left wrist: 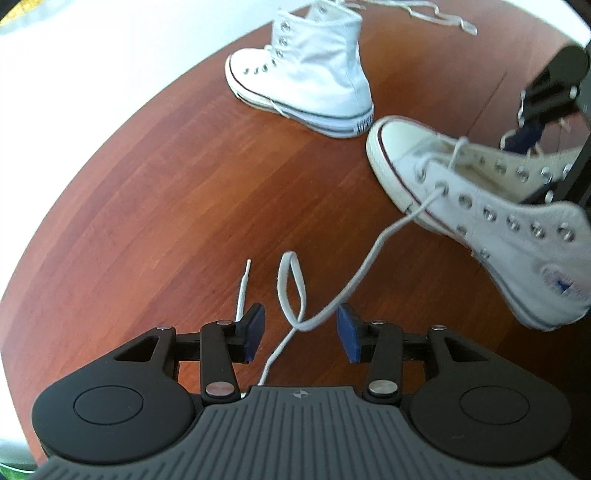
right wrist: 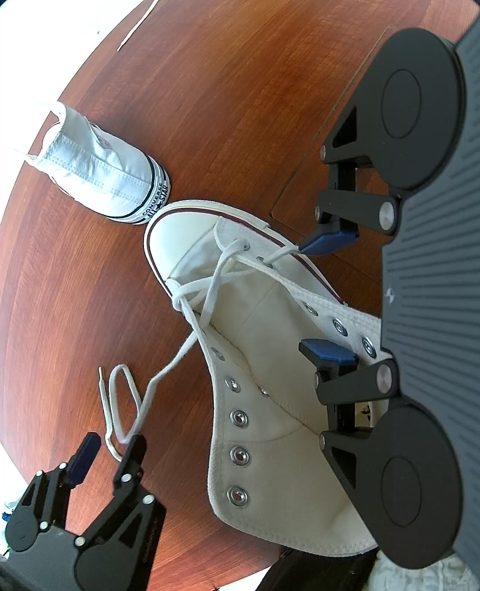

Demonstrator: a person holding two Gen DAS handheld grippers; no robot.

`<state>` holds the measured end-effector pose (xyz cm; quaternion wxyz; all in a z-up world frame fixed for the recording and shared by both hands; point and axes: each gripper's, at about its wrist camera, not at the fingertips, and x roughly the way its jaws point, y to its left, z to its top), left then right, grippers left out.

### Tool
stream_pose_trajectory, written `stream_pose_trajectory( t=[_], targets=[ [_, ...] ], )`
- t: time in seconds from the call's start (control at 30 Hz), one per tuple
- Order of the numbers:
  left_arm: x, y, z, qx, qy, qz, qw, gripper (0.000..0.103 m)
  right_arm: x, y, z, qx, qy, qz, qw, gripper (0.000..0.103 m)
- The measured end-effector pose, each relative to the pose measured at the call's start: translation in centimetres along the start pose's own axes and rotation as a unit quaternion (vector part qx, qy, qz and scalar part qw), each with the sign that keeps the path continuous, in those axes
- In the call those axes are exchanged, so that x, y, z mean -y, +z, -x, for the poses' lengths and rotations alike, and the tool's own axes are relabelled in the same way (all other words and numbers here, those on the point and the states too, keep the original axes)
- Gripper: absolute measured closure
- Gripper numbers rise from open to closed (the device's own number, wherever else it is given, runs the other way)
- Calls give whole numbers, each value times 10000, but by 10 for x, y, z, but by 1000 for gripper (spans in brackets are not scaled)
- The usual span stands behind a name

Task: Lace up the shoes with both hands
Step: 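Grasp the white lace tip on the table with the left gripper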

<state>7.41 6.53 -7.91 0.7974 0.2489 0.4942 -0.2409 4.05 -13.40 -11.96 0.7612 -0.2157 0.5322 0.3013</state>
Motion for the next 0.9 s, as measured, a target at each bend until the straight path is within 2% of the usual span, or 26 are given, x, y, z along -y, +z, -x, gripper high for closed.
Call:
stream_pose_trajectory(
  t=[0.13, 0.33, 0.43, 0.57, 0.7, 0.9],
  targets=[
    [-3, 0, 3, 107, 41, 28, 9999, 56, 0, -1, 1, 5, -8, -18, 10000, 52],
    [-13, 8, -18, -27, 251, 73, 9997, 57, -2, 0, 0, -13, 5, -18, 10000, 52],
    [-18, 11, -29, -98, 357, 96, 9993, 60, -3, -1, 0, -27, 12, -14, 10000, 52],
    [-25, 16, -43, -191, 499, 127, 9985, 77, -4, -1, 0, -38, 18, -29, 10000, 52],
    [-32, 21, -56, -278, 409, 96, 9987, 83, -3, -2, 0, -36, 17, -62, 10000, 51],
    [-40, 22, -67, -408, 310, 51, 9987, 83, -2, -3, 0, -39, 32, -118, 9999, 50]
  ],
)
